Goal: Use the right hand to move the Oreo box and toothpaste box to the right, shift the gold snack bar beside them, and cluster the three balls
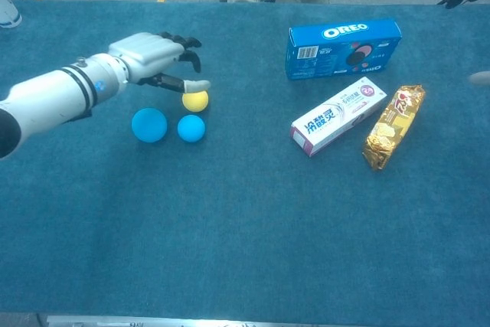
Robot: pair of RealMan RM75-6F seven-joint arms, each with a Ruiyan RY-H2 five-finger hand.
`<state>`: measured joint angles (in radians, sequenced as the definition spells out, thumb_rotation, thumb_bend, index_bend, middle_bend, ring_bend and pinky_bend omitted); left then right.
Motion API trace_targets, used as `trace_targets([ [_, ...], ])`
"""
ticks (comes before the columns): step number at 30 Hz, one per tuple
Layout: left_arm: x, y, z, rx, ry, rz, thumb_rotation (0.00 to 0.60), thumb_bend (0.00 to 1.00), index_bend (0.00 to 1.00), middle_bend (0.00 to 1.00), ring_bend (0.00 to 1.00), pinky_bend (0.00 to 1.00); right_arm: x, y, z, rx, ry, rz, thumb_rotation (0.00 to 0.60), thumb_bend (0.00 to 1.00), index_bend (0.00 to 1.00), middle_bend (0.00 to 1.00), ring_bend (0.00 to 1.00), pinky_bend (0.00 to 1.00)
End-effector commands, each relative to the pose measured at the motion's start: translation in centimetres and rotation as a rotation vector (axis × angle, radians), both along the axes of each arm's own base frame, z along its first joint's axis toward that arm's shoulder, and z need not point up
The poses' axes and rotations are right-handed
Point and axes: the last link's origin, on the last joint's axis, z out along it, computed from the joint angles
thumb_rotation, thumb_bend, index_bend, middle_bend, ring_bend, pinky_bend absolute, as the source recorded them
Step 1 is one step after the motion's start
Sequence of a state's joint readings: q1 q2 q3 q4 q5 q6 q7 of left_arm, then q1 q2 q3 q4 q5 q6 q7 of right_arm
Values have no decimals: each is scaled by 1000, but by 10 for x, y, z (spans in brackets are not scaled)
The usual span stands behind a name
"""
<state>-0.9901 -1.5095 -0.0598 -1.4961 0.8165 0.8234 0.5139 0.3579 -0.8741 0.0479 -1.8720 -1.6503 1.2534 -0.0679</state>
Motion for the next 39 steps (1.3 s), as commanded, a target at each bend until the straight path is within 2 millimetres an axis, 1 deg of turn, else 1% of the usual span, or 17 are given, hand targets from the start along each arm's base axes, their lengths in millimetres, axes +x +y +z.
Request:
trace_targets([
  [1, 3, -2, -11, -22, 7, -7, 47, 176, 228, 0, 0, 0, -3, 0, 1, -4, 3, -9, 600, 0, 196, 334, 288, 529],
  [5, 0, -6, -21, -37, 42, -17, 46, 175, 229, 0, 0, 0, -7, -1, 3, -6, 1, -18, 600, 0, 196, 334, 288, 529],
  [11, -9, -7, -23, -36, 71, -2, 43, 175, 228, 0, 0, 0, -9, -2, 0, 1, -4, -20, 600, 0, 196, 334, 288, 529],
  [22, -22, -12, -7, -27, 109, 4, 45, 175, 229, 0, 0, 0, -4, -2, -2, 5, -12, -8, 600, 0, 196, 334, 288, 529],
  [31, -41, -19, 3, -33, 148, 24, 46, 175, 229, 0, 0, 0, -2, -1, -1, 0, -17, -5, 600, 0, 196, 335, 288, 529],
  [39, -42, -19, 12, -16, 143, 26, 49, 175, 229, 0, 0, 0, 0, 0, 0, -3, -16, -1, 600, 0, 196, 334, 288, 529],
])
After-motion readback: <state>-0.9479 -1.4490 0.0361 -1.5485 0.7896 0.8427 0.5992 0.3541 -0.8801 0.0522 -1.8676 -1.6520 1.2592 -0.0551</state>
